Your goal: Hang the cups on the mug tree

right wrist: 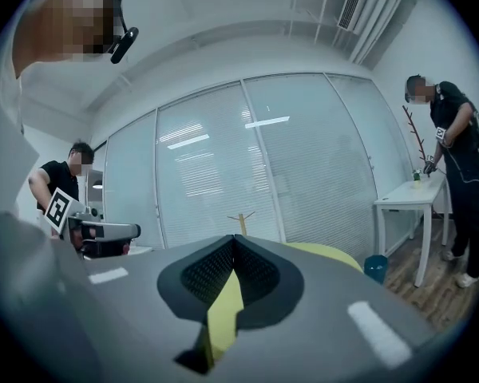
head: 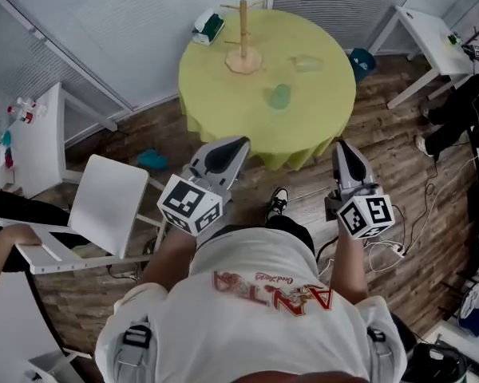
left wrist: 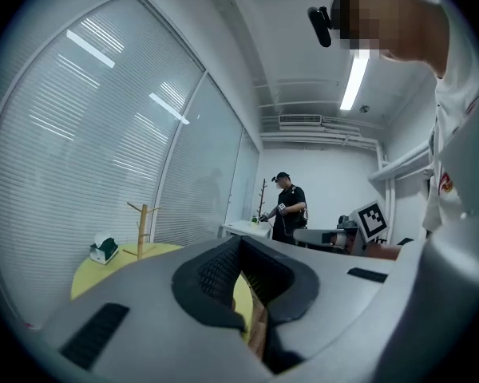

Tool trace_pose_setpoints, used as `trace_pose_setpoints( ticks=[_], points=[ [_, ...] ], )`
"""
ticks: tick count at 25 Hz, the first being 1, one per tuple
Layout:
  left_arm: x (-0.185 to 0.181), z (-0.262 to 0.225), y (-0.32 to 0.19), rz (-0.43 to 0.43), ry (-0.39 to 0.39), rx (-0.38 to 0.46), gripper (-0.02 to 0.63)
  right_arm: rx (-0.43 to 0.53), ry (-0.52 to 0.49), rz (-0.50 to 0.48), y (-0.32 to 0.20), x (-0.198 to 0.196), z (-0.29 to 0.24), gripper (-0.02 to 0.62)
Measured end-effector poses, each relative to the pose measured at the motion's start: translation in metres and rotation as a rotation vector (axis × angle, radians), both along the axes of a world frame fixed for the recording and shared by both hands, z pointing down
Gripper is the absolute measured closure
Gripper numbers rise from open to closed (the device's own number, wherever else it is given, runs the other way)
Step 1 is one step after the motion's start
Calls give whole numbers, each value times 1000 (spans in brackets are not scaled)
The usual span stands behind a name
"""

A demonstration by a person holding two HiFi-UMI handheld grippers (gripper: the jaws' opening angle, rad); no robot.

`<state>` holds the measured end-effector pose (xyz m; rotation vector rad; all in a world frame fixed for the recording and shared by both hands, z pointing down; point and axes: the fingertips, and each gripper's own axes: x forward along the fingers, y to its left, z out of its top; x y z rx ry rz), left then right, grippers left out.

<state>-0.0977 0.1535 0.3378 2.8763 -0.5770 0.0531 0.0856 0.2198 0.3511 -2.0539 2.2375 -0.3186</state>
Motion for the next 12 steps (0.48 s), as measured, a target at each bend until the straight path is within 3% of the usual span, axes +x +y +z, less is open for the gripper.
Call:
trace_pose_setpoints(
  ticks=[7, 12],
  points=[
    [81, -1, -47, -54, -31, -20, 598, -19, -46, -19, -42, 92, 8, 592],
    [121, 2, -69, -120, -59, -33, 598, -33, -52, -95, -78, 136, 19, 592]
  ],
)
